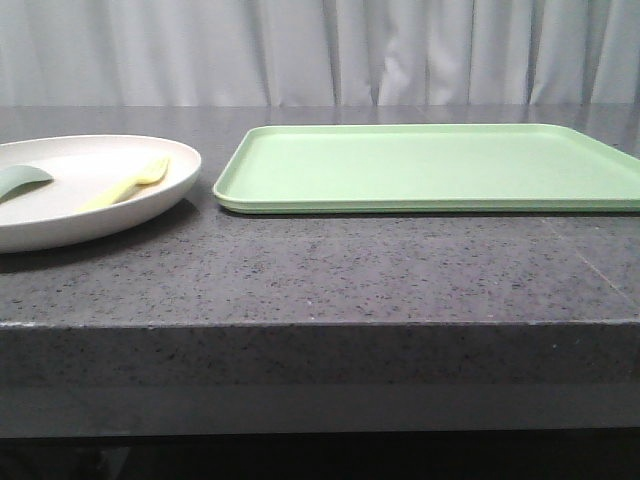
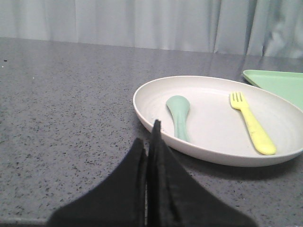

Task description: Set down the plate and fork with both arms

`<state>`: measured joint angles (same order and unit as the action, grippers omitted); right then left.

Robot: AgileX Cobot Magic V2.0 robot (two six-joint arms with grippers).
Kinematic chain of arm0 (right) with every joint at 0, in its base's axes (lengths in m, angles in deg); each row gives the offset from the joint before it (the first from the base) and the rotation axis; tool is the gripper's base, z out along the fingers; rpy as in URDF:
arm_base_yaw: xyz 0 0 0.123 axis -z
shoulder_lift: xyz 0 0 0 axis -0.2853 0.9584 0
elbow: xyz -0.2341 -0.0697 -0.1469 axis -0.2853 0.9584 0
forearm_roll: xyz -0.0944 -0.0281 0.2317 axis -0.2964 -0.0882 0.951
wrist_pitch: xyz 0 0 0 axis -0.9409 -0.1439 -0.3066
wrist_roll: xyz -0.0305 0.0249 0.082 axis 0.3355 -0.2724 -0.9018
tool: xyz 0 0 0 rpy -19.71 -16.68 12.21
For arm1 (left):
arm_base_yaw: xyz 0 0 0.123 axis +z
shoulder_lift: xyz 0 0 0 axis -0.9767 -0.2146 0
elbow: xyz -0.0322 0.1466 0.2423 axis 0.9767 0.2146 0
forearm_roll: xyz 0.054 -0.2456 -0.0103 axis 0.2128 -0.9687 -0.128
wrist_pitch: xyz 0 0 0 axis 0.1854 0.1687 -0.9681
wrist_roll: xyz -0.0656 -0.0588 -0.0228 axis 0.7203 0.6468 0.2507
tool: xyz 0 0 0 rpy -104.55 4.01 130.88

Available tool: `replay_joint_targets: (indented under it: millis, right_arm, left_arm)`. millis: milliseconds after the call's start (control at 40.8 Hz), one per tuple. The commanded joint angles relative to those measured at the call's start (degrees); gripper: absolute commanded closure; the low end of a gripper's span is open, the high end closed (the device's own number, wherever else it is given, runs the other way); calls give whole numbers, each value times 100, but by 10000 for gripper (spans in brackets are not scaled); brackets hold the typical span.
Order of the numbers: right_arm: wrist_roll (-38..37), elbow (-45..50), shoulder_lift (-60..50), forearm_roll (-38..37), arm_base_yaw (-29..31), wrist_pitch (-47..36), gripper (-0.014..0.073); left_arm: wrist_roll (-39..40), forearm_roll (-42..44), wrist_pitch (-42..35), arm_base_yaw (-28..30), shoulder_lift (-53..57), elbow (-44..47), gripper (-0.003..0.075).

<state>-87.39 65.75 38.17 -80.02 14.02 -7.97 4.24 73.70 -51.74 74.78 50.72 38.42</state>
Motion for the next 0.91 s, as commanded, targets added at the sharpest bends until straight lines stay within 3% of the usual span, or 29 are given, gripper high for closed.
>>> replay_joint_targets:
  millis: [0, 711, 882]
  right_arm:
    - [47, -18, -99, -63, -2, -424, 653]
    - [47, -18, -99, -63, -2, -512, 653]
    - [42, -18, -99, -63, -2, -682, 653]
  left_arm:
    - [45, -38, -441, 3, 122, 21, 739]
    - [45, -38, -441, 3, 122, 21, 739]
    - [45, -38, -791, 3, 122, 21, 739]
